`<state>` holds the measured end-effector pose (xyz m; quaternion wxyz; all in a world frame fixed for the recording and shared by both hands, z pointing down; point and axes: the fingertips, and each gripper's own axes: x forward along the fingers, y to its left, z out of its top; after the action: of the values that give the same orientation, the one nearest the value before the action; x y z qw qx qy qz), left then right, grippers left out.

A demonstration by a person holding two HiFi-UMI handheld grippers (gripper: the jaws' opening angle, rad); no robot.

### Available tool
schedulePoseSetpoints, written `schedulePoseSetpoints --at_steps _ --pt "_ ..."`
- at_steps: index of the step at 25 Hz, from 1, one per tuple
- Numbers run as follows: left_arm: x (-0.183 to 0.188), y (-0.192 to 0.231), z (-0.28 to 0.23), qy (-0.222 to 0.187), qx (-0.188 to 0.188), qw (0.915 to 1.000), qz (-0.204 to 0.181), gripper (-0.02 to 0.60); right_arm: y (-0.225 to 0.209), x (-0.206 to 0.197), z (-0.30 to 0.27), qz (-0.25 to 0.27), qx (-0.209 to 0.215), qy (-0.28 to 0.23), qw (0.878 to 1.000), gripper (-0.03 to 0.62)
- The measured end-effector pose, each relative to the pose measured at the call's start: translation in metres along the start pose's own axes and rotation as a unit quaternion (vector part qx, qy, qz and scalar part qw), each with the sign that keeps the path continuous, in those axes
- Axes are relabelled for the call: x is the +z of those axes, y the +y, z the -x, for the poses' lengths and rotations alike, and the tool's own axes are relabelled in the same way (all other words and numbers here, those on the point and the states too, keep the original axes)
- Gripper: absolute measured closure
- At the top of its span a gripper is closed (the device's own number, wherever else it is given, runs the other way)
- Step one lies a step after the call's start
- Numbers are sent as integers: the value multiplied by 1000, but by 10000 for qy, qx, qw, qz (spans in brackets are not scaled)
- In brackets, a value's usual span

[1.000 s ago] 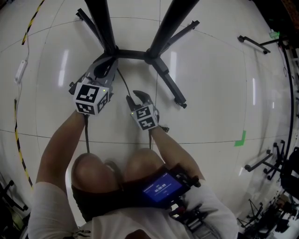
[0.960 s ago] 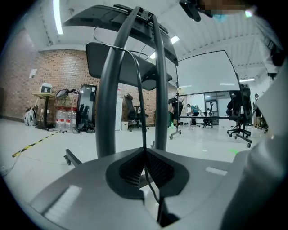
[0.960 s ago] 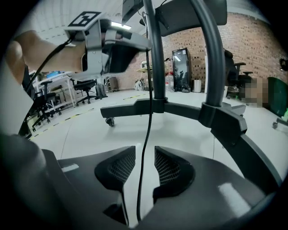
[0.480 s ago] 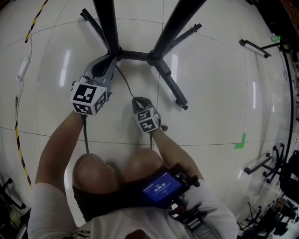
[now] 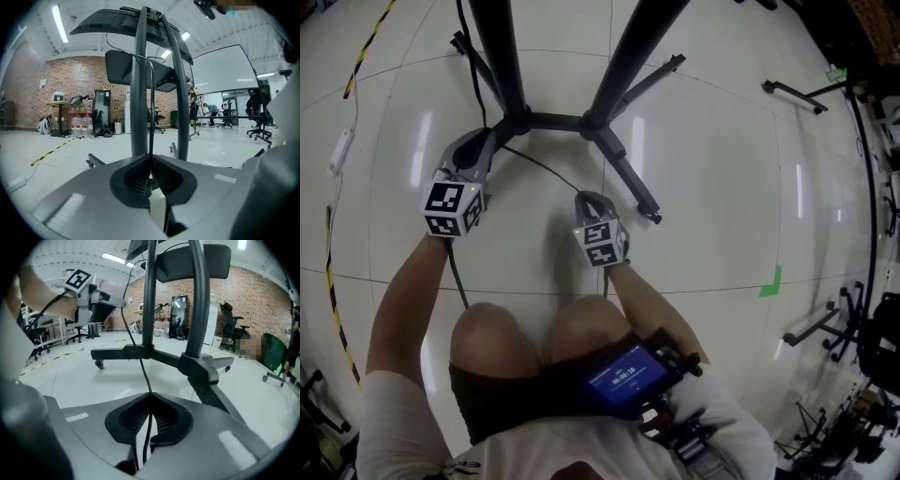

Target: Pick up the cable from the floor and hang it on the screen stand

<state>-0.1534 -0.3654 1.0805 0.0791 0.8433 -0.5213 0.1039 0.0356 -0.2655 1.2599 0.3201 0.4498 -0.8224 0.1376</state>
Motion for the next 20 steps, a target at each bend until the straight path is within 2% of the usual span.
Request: schedulePoseSetpoints --at_steps 5,9,14,20 --pt "-20 10 6 203 108 9996 175 568 -40 30 30 -51 -498 -391 9980 563" --pt "-17 4 12 209 98 9992 318 566 -55 49 52 -16 -714 -593 9957 563" --pt "20 0 17 -51 -50 9997 228 566 -73 87 77 142 -845 -968 9916 562" --pt "64 -2 33 -290 -53 9995 151 566 -82 138 116 341 -970 -1415 9846 562"
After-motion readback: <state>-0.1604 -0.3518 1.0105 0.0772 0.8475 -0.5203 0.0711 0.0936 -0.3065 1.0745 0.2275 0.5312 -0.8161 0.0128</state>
